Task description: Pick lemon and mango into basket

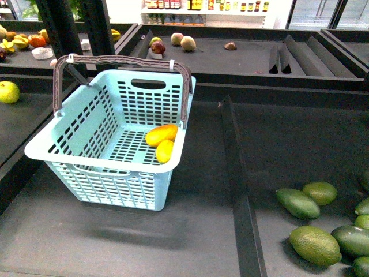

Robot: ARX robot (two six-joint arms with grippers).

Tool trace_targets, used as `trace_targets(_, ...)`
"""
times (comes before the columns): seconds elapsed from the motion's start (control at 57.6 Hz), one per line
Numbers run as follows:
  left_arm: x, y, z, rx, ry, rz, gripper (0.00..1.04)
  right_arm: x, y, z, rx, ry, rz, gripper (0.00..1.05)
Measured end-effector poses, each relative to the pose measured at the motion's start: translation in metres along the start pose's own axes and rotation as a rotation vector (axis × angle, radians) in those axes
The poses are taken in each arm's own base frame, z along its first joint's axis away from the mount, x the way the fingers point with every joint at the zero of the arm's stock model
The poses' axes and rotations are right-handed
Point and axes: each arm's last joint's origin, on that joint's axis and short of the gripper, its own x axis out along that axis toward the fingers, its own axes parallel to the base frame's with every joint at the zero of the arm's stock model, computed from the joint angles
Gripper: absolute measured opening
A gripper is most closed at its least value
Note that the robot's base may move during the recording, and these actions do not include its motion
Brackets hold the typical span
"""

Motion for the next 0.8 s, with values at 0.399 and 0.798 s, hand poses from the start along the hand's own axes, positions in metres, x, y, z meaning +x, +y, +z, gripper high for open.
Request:
trace_targets(0.399,0.0,0.0,0.0,0.0,0.0,0.0,0.33,0.0,0.0,0.0,0.0,0.0,0.0,0.96)
trace_targets(0.798,0.0,0.0,0.0,0.002,0.0,0.0,0.97,0.0,0.0,0.0,0.0,0.0,0.0,0.96)
